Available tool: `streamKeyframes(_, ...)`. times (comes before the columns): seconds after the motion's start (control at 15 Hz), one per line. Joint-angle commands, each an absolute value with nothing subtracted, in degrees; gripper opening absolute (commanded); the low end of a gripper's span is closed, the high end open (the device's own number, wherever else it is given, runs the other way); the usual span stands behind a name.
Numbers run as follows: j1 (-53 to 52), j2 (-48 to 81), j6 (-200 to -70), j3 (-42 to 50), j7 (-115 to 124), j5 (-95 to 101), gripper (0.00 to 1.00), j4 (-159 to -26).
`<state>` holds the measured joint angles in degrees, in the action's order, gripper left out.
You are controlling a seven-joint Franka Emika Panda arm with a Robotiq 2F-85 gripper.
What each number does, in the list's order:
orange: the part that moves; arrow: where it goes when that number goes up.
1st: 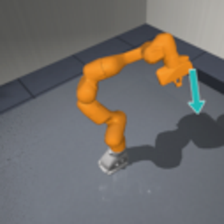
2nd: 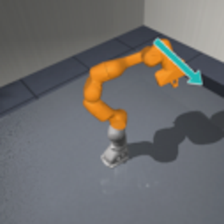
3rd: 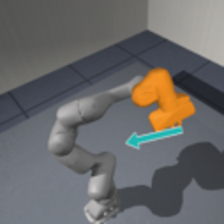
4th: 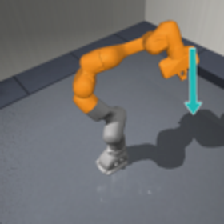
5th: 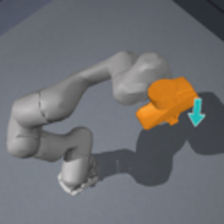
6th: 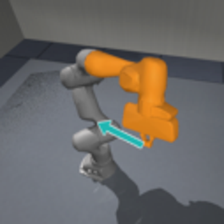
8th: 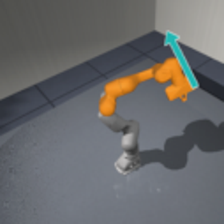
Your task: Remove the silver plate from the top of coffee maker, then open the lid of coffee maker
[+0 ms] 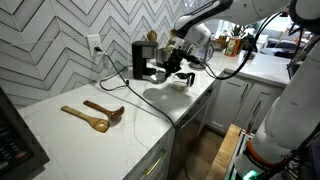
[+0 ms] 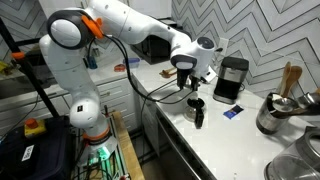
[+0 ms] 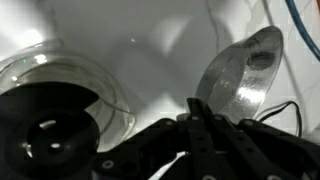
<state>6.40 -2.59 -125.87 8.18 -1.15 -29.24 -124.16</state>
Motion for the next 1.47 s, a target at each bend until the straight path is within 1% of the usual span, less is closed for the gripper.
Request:
streamKeyframes(0.0, 7.06, 0.77, -126.33, 8.63, -8.15, -34.27, 0.01, -124.82)
streamKeyframes(0.4, 6.85, 4.27, -124.84, 6.7, -12.43, -37.65, 0.01, -123.63)
streamKeyframes(1.4, 6.96, 8.5, -125.57, 5.0, -13.6, -35.09, 0.01, -121.81)
